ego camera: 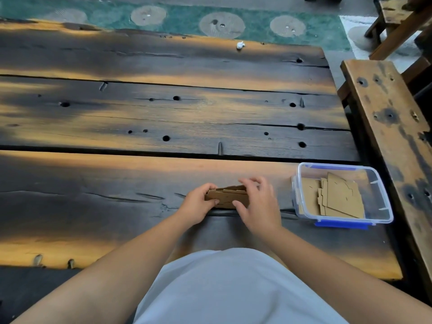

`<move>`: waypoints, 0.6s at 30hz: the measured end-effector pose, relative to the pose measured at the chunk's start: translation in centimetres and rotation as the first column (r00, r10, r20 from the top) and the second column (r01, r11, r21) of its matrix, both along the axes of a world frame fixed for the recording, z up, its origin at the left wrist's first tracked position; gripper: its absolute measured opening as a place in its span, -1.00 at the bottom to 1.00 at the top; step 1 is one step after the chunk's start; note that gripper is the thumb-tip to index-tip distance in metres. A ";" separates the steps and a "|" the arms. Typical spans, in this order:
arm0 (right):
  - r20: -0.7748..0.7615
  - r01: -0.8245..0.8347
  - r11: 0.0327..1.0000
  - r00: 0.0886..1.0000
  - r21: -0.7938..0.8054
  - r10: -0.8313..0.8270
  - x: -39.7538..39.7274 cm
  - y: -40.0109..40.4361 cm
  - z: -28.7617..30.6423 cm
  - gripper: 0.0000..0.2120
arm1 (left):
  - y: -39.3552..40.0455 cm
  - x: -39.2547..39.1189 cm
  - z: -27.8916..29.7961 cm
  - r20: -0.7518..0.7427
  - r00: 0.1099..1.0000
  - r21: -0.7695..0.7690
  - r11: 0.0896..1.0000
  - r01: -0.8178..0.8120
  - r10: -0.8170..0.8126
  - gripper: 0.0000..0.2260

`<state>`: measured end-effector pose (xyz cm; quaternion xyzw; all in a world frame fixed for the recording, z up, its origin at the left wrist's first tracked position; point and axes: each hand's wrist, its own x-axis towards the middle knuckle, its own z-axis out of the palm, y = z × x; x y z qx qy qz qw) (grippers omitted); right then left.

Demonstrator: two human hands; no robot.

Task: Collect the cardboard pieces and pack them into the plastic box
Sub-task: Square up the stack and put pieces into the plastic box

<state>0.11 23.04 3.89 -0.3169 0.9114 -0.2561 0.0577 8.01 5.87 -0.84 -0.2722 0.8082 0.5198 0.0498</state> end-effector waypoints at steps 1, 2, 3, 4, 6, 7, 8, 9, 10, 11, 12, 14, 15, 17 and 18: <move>-0.082 -0.132 0.990 0.987 0.039 0.135 -0.6 -0.3 0.6 -0.55 | -0.1 0.0 0.0 0.001 1.000 -0.008 1.000 -0.001 0.001 -0.75; -0.154 -0.245 0.966 0.955 0.078 0.255 -1.2 -0.7 1.1 -0.63 | -0.2 0.1 0.0 0.001 1.000 -0.016 1.000 -0.002 0.002 -0.73; -0.217 -0.330 0.936 0.911 0.121 0.349 -1.8 -1.0 1.4 -0.70 | -0.4 0.1 -0.1 0.001 1.000 -0.020 1.000 -0.003 0.003 -0.72; -0.257 -0.381 0.911 0.875 0.160 0.411 -2.3 -1.1 1.6 -0.76 | -0.4 0.1 -0.2 0.003 1.000 -0.022 1.000 -0.002 0.002 -0.71; -0.237 -0.414 0.889 0.860 0.196 0.453 -3.0 -1.0 1.8 -0.76 | -0.5 0.1 -0.3 0.012 1.000 -0.023 1.000 0.000 0.000 -0.71; -0.217 -0.418 0.884 0.861 0.210 0.459 -3.2 -0.7 1.7 -0.71 | -0.5 0.1 -0.2 0.014 1.000 -0.023 1.000 0.000 0.001 -0.71; -0.208 -0.425 0.876 0.858 0.229 0.471 -3.3 -0.2 1.6 -0.65 | -0.5 0.0 -0.2 0.014 1.000 -0.020 1.000 -0.003 0.003 -0.71; -0.209 -0.436 0.864 0.847 0.250 0.488 -3.4 0.2 1.5 -0.59 | -0.5 -0.1 -0.2 0.012 1.000 -0.014 1.000 -0.007 0.007 -0.71; -0.212 -0.443 0.856 0.839 0.265 0.500 -3.4 0.7 1.4 -0.55 | -0.5 -0.1 -0.2 0.011 1.000 -0.008 1.000 -0.011 0.012 -0.71; -0.212 -0.440 0.856 0.840 0.272 0.499 -3.4 1.0 1.3 -0.54 | -0.6 -0.1 -0.2 0.013 1.000 -0.005 1.000 -0.009 0.009 -0.71; -0.206 -0.427 0.862 0.850 0.272 0.485 -3.3 1.2 1.3 -0.57 | -0.5 -0.1 -0.2 0.015 1.000 -0.006 1.000 -0.004 0.004 -0.71; -0.186 -0.392 0.879 0.875 0.271 0.447 -3.2 1.0 1.4 -0.75 | -0.5 -0.1 -0.3 0.010 1.000 -0.009 1.000 -0.001 0.001 -0.71; -0.174 -0.376 0.884 0.885 0.279 0.431 -3.2 0.8 1.5 -0.82 | -0.5 -0.1 -0.3 0.004 1.000 -0.007 1.000 0.000 0.000 -0.71; -0.164 -0.368 0.873 0.886 0.320 0.434 -3.1 0.3 1.6 -0.82 | -0.7 -0.1 -0.3 -0.008 1.000 -0.001 1.000 0.011 -0.011 -0.72; -0.159 -0.370 0.863 0.882 0.345 0.443 -3.2 0.2 1.6 -0.76 | -0.7 -0.1 -0.3 -0.011 1.000 0.003 1.000 0.018 -0.018 -0.73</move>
